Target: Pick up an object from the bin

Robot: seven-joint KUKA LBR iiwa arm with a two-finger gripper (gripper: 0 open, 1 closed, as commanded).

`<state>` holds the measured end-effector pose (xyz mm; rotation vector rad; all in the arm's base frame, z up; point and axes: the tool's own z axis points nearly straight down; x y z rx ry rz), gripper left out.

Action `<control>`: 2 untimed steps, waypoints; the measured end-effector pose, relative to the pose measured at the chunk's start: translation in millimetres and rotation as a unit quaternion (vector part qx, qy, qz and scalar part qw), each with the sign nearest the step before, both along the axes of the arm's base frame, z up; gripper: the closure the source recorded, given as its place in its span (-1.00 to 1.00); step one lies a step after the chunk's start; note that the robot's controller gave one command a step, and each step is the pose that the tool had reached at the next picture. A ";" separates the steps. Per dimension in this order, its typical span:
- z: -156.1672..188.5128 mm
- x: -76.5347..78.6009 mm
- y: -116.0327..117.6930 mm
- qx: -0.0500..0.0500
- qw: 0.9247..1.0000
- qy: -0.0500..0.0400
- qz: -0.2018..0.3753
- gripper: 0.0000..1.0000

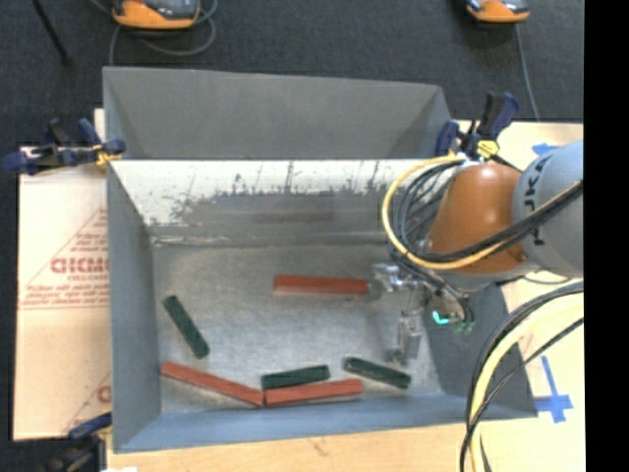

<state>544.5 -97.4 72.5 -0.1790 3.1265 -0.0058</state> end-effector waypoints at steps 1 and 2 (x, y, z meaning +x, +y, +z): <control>0.0 0.0 0.0 0.000 1.000 0.000 0.000 -1.00; 0.0 0.0 0.0 0.000 1.000 0.000 0.000 -1.00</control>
Offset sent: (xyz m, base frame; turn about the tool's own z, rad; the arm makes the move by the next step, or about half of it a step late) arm 0.0000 0.0000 0.0000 0.0000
